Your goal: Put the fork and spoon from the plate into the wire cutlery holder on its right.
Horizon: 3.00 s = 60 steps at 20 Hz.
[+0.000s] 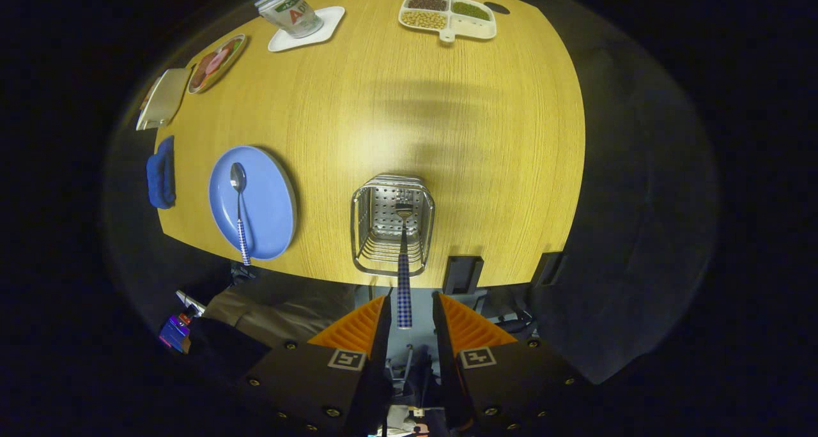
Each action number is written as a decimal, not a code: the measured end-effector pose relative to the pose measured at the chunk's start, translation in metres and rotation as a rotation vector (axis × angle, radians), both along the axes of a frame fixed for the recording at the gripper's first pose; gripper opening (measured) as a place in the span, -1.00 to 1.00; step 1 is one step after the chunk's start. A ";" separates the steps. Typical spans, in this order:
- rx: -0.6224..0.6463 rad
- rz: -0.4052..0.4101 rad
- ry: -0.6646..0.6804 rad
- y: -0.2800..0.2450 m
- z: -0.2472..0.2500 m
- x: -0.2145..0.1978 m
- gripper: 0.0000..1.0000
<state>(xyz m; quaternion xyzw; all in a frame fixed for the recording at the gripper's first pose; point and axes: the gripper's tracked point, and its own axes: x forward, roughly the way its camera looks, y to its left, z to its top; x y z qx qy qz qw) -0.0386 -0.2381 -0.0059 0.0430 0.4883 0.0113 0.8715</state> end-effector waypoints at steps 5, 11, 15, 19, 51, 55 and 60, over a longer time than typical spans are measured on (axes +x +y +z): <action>0.006 -0.017 -0.096 0.027 0.009 -0.028 -0.22; 0.001 0.048 -0.196 0.096 -0.001 -0.025 -0.23; 0.018 0.070 -0.208 0.140 -0.034 -0.003 -0.23; 0.020 0.095 -0.185 0.169 -0.060 0.008 -0.22; 0.007 0.180 -0.223 0.292 -0.086 0.080 -0.22; 0.020 0.163 -0.222 0.295 -0.090 0.091 -0.22; 0.009 0.143 -0.220 0.291 -0.097 0.103 -0.22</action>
